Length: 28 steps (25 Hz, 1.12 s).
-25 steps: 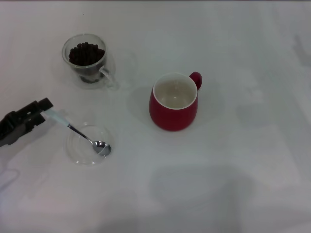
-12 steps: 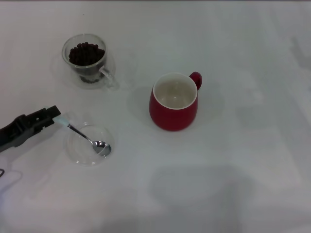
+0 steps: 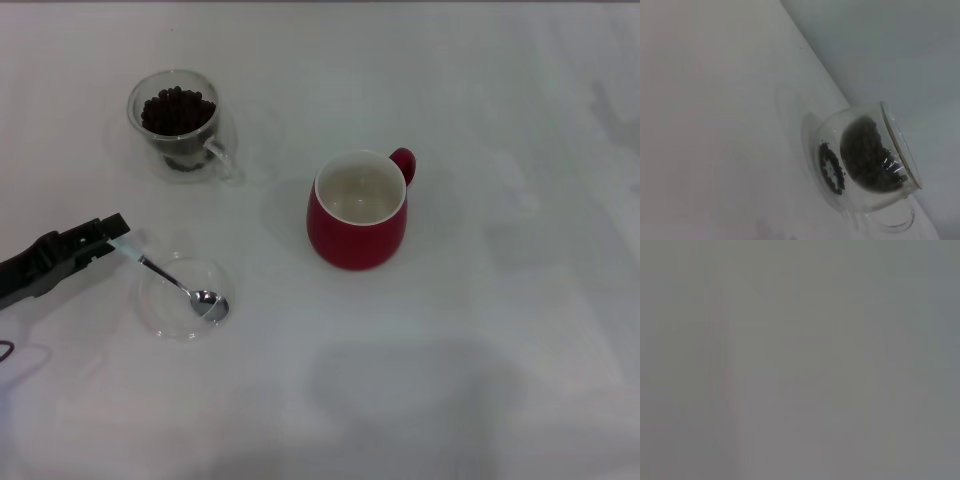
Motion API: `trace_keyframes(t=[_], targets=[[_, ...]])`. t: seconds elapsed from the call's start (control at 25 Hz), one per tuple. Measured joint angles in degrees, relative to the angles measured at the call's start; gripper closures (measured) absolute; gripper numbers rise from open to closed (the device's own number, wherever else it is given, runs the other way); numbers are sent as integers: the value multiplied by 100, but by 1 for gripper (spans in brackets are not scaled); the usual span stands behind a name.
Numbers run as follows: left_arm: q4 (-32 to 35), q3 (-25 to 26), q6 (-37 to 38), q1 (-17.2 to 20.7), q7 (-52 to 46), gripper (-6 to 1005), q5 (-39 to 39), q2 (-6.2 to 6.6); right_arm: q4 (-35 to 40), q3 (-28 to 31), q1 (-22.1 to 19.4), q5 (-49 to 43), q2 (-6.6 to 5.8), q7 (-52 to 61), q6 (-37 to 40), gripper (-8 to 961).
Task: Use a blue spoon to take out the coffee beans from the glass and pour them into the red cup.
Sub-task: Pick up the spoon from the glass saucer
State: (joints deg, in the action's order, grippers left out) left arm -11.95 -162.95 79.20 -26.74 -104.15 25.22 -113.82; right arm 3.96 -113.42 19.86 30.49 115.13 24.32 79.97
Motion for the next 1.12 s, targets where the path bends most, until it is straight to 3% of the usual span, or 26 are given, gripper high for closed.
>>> trace_keyframes(t=[0.32,0.52,0.88,1.12], targets=[[-14,13,-12,14,92,585,-23,-68,-8,-67,-29,0,-2,138,0,77],[-17,26,-18,-12,231,806,3,-70,-32,-75,-34,1,-5,143,0,77],[-18,16,34,-106,360,862,26,-51,-13,-75,-43,1,-9,143,-59,77],[-51,6,327,-62,631,863,462,6,-10,-75,-44,1,-9,146,-62,77]])
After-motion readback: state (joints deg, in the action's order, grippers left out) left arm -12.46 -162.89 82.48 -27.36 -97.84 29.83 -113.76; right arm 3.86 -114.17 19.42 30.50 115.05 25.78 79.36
